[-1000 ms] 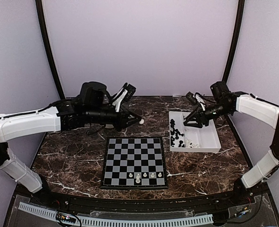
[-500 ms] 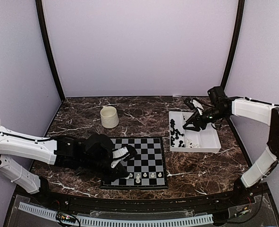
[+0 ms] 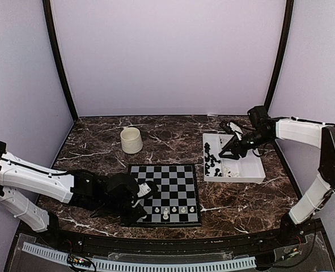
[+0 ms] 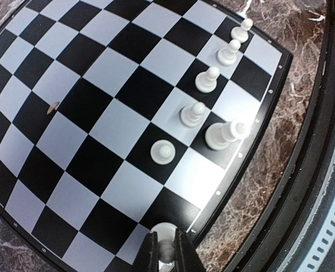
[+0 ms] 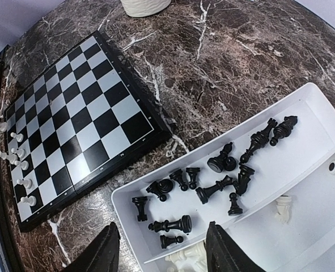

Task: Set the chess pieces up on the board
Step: Place the bishop on c1.

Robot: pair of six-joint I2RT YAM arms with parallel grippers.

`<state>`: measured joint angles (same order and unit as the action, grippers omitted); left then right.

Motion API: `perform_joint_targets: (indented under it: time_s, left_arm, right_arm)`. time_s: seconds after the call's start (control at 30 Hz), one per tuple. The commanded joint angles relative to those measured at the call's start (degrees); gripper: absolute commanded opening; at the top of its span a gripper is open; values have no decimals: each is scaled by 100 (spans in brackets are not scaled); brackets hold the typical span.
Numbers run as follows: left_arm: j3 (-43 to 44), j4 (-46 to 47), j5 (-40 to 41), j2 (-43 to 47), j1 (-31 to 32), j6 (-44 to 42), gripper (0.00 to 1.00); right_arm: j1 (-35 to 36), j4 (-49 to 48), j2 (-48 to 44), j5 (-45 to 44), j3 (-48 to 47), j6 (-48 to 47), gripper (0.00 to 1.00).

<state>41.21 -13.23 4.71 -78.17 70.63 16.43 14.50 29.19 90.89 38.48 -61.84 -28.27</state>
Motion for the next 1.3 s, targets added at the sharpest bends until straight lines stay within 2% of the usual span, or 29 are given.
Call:
perform_joint_targets:
  time_s: [0.0, 0.63, 0.83, 1.27]
  left_arm:
    - [116, -238, 100, -167, 26, 221, 1]
    - [176, 35, -80, -459, 22, 221, 6]
    - [217, 133, -128, -584, 24, 215, 10]
    - [184, -74, 21, -539, 21, 223, 16]
  right_arm:
    - [-18, 37, 75, 154, -11, -81, 53]
    - [-4, 160, 209, 212, -56, -183, 54]
    - [-8, 191, 231, 221, -67, -196, 54]
    - [-2, 235, 264, 240, -81, -223, 54]
